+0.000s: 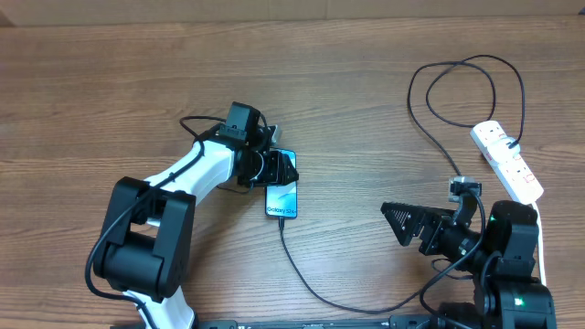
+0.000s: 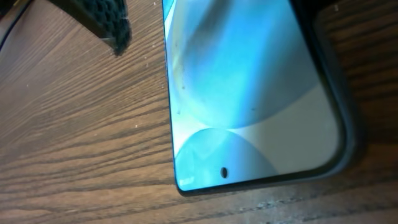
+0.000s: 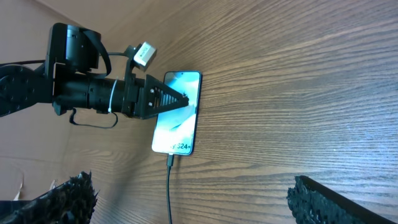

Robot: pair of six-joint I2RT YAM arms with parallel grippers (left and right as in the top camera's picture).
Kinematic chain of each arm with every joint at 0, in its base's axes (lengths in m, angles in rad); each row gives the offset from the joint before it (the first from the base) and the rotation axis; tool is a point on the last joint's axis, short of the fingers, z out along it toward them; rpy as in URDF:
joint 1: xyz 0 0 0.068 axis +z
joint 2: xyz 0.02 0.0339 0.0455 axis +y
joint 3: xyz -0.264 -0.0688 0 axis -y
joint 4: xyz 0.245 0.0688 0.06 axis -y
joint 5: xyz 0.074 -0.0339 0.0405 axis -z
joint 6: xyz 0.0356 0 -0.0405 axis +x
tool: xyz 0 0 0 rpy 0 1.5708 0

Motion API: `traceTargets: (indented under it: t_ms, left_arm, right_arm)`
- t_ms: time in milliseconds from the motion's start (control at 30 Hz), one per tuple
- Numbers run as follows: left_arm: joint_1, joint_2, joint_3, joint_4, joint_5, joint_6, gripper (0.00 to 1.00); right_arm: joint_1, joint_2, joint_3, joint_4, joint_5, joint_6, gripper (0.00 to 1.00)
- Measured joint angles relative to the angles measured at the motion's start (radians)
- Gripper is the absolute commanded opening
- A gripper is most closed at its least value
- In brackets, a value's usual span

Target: Plug charger to phone and switch on socket

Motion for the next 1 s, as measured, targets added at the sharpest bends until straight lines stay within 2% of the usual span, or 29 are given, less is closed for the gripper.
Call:
traceTargets:
  t_ms: [233, 267, 333, 800, 1000]
  left_arm:
    - [0.0, -0.004, 0.005, 0.0, 0.013, -0.003, 0.82]
    - [0.0, -0.005, 0.005, 0.0, 0.015, -0.003, 0.85]
    - [0.0, -0.008, 0.006, 0.0, 0.015, 0.0, 1.0]
    - [0.0, -0.015, 0.013, 0.003, -0.007, -0.003, 1.0]
    - [0.0, -0.019, 0.014, 0.005, -0.061, -0.003, 1.0]
  right_arm:
    - [0.0, 0.0, 0.0, 0.0, 0.0, 0.0, 1.0]
    - [0.0, 0.0, 0.0, 0.0, 0.0, 0.0, 1.0]
    - [0.0, 0.0, 0.0, 0.0, 0.0, 0.0, 1.0]
    - [0.0, 0.0, 0.0, 0.0, 0.0, 0.0, 1.0]
    - [0.0, 0.0, 0.0, 0.0, 0.0, 0.0, 1.0]
